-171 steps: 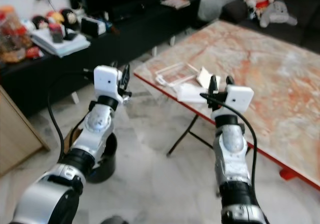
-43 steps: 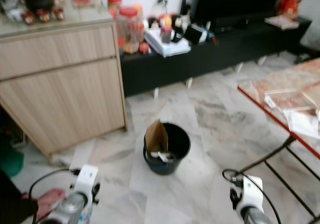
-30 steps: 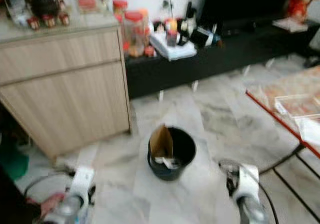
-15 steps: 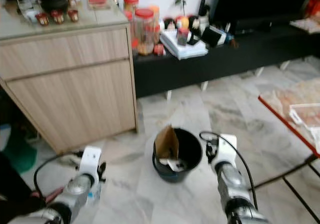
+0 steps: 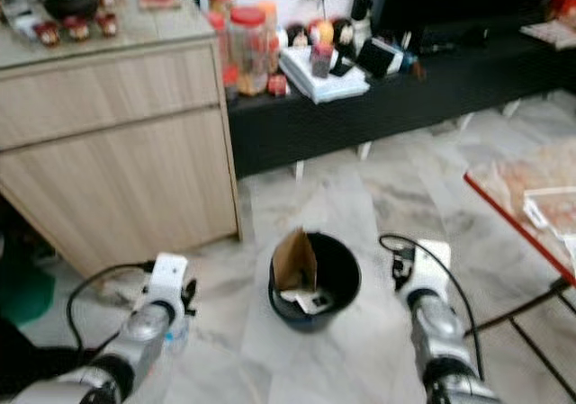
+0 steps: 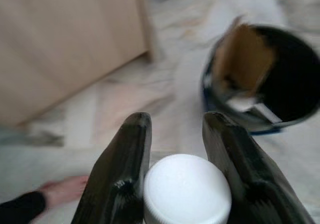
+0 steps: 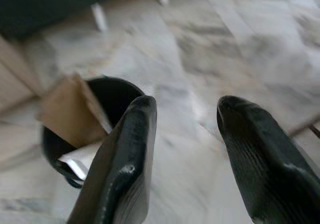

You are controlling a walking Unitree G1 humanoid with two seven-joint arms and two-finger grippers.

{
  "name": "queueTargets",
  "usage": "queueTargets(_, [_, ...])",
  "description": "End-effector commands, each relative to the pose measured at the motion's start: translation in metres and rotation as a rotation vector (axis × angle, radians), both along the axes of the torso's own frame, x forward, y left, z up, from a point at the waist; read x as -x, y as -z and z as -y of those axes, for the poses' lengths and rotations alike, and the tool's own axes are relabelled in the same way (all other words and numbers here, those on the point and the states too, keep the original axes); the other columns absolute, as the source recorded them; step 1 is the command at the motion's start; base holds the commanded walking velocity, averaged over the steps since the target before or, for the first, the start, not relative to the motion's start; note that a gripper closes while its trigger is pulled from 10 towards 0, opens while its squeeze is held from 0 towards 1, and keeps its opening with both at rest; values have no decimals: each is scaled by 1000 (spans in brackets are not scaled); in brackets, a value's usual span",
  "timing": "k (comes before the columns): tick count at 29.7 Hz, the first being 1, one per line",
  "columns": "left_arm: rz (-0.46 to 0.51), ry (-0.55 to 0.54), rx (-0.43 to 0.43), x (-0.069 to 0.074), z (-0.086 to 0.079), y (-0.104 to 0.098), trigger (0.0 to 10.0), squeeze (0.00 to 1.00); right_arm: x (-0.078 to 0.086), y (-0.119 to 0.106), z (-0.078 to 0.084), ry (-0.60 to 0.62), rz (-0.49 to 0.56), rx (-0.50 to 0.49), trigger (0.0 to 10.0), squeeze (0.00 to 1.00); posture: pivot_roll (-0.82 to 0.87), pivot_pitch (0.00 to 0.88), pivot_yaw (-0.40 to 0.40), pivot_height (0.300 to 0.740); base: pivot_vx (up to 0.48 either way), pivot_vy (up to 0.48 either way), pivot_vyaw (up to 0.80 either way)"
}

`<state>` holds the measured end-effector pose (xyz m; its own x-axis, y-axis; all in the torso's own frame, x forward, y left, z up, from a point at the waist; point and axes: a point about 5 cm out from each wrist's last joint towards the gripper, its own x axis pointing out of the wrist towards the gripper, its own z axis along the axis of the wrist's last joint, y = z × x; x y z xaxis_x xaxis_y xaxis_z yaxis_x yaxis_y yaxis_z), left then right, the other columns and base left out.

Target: Picking trash to rubbish bin

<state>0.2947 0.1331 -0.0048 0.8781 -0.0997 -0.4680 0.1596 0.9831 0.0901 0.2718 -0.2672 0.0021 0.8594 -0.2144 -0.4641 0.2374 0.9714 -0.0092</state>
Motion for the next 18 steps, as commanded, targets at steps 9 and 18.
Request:
queueTargets(9, [-67, -39, -65, 13, -23, 13, 10000, 0, 40, 47, -30, -44, -248, -55, 10000, 0, 149, 87, -65, 740, 288, 0, 0])
queueTargets(18, [-155, -6, -81, 37, -19, 34, 10000, 0, 58, 67, -66, -127, -335, -107, 10000, 0, 165, 96, -73, 740, 289, 0, 0])
